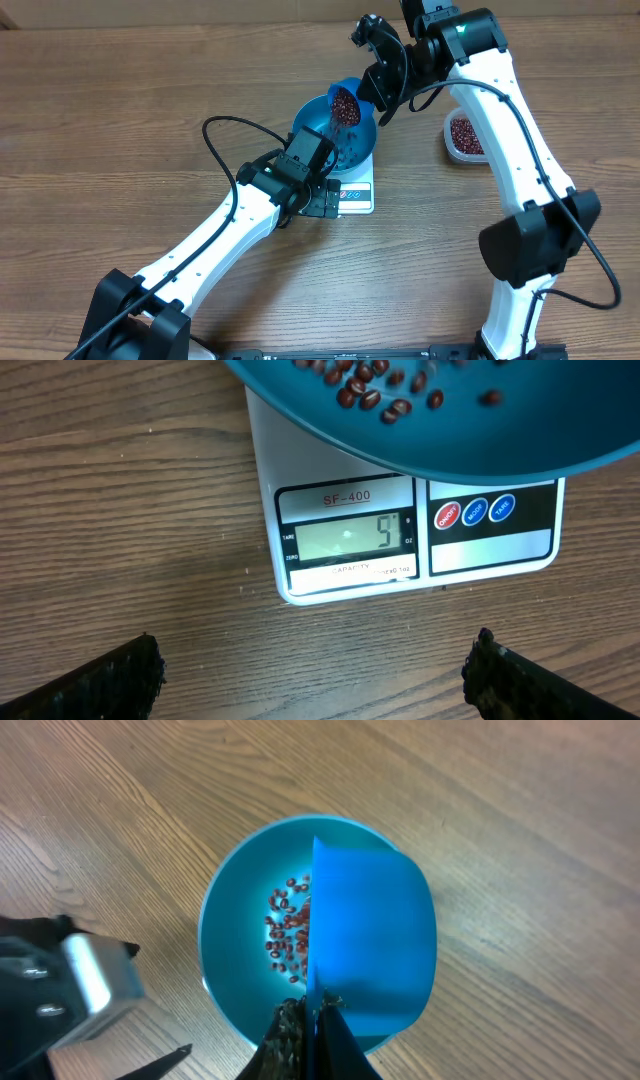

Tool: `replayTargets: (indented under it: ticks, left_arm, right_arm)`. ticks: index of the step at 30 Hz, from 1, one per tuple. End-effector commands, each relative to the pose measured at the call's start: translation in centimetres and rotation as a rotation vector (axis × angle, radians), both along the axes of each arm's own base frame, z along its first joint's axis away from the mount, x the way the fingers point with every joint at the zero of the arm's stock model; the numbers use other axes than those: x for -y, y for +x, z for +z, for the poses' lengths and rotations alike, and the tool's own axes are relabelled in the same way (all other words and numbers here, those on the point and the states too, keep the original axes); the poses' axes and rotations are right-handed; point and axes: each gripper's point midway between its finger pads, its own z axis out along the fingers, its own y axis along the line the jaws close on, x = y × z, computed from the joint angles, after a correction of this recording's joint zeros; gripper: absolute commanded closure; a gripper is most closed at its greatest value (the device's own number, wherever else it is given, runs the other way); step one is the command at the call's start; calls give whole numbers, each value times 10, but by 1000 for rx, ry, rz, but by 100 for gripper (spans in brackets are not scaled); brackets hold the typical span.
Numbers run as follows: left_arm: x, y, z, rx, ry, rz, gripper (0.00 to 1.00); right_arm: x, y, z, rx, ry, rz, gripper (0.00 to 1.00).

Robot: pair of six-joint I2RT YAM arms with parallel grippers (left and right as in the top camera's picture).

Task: Scoop item into bowl and weigh 150g on scale
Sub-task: 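Carry the filled scoop left over the teal bowl, then tilt the blue scoop to pour beans into the teal bowl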

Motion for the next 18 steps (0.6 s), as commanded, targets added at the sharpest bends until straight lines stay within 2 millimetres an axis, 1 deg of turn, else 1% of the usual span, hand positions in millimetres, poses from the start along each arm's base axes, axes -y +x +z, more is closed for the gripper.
replayTargets:
  ticks: [1,3,6,9,12,15,18]
  left_arm:
    - [-1,0,1,1,-12,15,0]
    - [-1,0,1,1,-12,15,0]
    - [-1,0,1,0,-12,15,0]
    - [-1,0,1,1,-12,15,1]
    - [-1,0,1,1,-12,15,0]
    - [-1,0,1,0,-12,15,1]
    - [-1,0,1,0,-12,15,1]
  right_arm:
    - [6,-9,60,184,-2,51,96]
    - [7,-13,67,228,-18,103,96]
    - [7,-12,74,256,-11,101,96]
    - [6,-12,74,283,-29,137,96]
    - [5,-8,73,323,-95,143,96]
    - [-6,-13,72,358,-119,220,96]
    - [-14,-17,72,365,-128,238,96]
